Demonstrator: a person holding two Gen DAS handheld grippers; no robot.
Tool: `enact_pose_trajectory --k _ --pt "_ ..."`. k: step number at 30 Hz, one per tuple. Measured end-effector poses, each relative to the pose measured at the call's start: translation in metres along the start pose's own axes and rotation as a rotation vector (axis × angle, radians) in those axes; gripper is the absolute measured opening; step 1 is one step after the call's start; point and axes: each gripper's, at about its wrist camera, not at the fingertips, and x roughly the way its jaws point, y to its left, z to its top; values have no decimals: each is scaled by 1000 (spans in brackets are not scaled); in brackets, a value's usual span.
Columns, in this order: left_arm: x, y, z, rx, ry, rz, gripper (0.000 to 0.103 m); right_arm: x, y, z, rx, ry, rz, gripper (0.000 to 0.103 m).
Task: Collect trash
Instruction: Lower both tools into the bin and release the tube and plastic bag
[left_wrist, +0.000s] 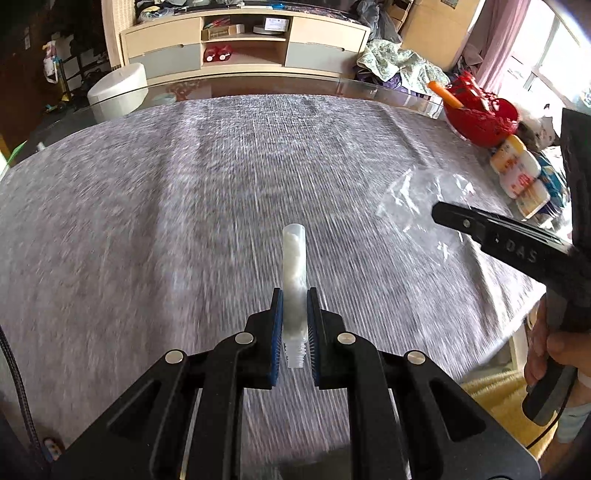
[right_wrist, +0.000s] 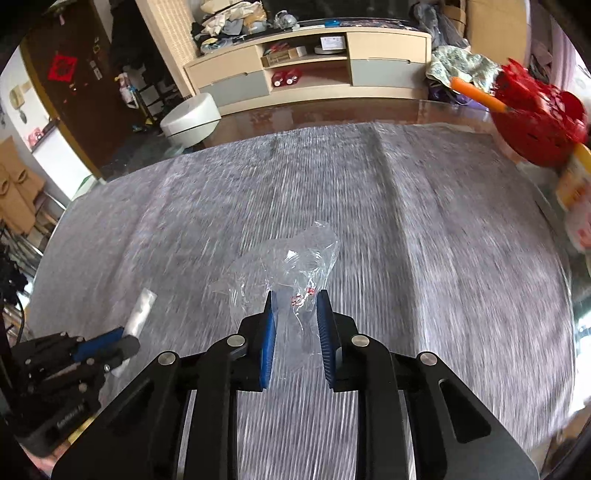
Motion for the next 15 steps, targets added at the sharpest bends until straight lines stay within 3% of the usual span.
enact_pose_trajectory --k 8,15 --pt "-59 -15 -59 17 -43 -24 12 -71 24 -58 -39 -53 34 23" --pt "-89 -25 -115 27 -55 -44 12 -89 34 -106 -57 -36 37 23"
